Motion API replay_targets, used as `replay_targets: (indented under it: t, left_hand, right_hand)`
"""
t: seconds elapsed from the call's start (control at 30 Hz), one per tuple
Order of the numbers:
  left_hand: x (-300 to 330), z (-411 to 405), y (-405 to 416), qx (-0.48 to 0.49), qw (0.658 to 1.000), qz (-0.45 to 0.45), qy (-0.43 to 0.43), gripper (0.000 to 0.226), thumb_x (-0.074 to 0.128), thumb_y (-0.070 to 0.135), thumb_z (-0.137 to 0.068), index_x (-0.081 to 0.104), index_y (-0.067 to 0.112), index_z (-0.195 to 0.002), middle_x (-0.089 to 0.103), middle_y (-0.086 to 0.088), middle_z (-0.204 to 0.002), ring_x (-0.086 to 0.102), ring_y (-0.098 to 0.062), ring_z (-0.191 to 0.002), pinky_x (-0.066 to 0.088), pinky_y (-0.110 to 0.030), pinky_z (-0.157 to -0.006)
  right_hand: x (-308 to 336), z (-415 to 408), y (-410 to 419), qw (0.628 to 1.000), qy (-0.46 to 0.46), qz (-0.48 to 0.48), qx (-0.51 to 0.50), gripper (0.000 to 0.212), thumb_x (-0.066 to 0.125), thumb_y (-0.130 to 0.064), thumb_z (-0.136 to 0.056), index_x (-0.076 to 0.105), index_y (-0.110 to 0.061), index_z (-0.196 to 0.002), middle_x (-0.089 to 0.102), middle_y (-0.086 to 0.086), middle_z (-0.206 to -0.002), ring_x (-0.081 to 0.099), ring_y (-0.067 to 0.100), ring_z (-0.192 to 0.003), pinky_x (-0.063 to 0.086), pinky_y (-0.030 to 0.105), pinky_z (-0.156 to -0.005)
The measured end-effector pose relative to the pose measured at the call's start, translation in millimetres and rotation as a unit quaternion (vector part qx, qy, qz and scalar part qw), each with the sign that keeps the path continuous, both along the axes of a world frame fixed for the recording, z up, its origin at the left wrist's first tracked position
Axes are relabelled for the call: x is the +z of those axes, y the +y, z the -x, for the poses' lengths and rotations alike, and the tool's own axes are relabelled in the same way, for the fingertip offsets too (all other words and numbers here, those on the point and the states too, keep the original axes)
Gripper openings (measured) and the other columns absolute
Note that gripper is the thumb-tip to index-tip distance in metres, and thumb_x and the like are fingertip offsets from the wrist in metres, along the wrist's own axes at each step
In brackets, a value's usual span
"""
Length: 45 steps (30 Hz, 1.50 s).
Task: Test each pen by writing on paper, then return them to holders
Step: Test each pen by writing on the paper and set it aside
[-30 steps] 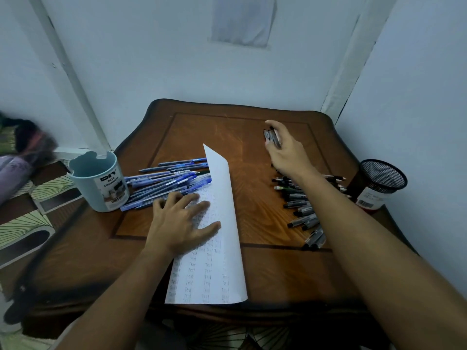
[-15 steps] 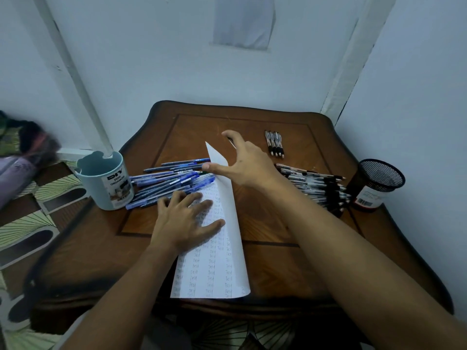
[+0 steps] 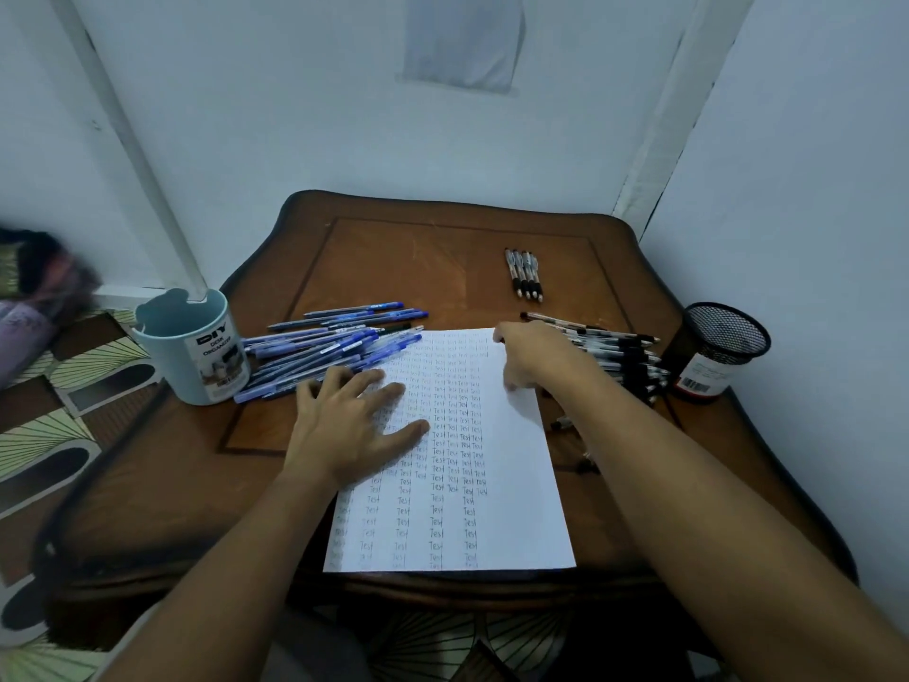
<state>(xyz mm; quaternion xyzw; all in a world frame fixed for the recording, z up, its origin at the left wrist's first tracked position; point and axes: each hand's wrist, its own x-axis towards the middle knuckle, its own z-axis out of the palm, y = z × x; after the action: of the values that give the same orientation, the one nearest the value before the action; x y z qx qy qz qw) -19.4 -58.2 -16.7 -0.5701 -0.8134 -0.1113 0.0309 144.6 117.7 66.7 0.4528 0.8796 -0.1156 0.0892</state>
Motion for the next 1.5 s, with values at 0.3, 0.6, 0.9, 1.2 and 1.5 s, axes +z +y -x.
replay_targets:
  t: [0.3, 0.6, 0.9, 1.2, 1.5]
  left_hand:
    - [-1.2, -0.8, -4.7, 0.002, 1.0, 0.0, -0.024, 0.088, 0.013, 0.09, -0.074, 0.052, 0.043, -0.137, 0.042, 0.015, -0.151, 0.027, -0.014, -0.137, 0.018, -0.042, -0.107]
    - [-2.1, 4.2, -6.3, -0.004, 0.998, -0.02, -0.06, 0.091, 0.017, 0.092, -0.071, 0.056, 0.041, -0.135, 0.043, 0.014, -0.15, 0.026, -0.012, -0.137, 0.018, -0.042, -0.11]
    - [-5.5, 3.7, -4.3, -0.001, 0.998, -0.043, -0.043, 0.077, 0.023, 0.083, -0.078, 0.06, 0.039, -0.13, 0.049, 0.013, -0.144, 0.031, -0.012, -0.132, 0.02, -0.041, -0.107]
    - [-6.9, 1.9, -2.8, 0.003, 0.998, -0.058, -0.03, 0.072, 0.026, 0.079, -0.08, 0.063, 0.038, -0.126, 0.053, 0.012, -0.14, 0.034, -0.011, -0.129, 0.019, -0.039, -0.104]
    - [-6.1, 1.2, -2.1, 0.006, 0.998, -0.06, -0.03, 0.071, 0.025, 0.079, -0.079, 0.063, 0.038, -0.124, 0.053, 0.013, -0.14, 0.034, -0.011, -0.129, 0.02, -0.04, -0.104]
  right_hand:
    - [-35.1, 6.3, -13.8, 0.669, 0.562, 0.376, -0.309, 0.035, 0.048, 0.002, -0.099, 0.048, -0.014, -0.129, 0.058, 0.013, -0.074, 0.032, 0.011, -0.047, 0.025, 0.022, -0.039]
    - [-53.7, 10.5, -10.9, 0.653, 0.63, 0.299, -0.294, 0.023, 0.037, -0.04, -0.108, 0.044, -0.017, -0.109, 0.076, 0.008, -0.081, 0.05, 0.012, -0.049, 0.039, 0.025, -0.046]
    - [-67.6, 12.8, -4.9, 0.74, 0.616, 0.173, -0.205, 0.018, 0.057, 0.001, -0.097, 0.047, -0.009, -0.108, 0.062, 0.013, -0.082, 0.061, 0.017, -0.065, 0.054, 0.033, -0.063]
    - [-76.8, 7.3, -4.6, 0.765, 0.592, 0.167, -0.192, 0.022, 0.061, 0.003, -0.094, 0.052, -0.018, -0.093, 0.063, 0.011, -0.082, 0.061, 0.02, -0.069, 0.049, 0.033, -0.06]
    - [-77.1, 7.7, -2.8, 0.769, 0.589, 0.165, -0.185, 0.017, 0.06, 0.003, -0.094, 0.053, -0.012, -0.096, 0.064, 0.016, -0.085, 0.062, 0.019, -0.069, 0.054, 0.031, -0.062]
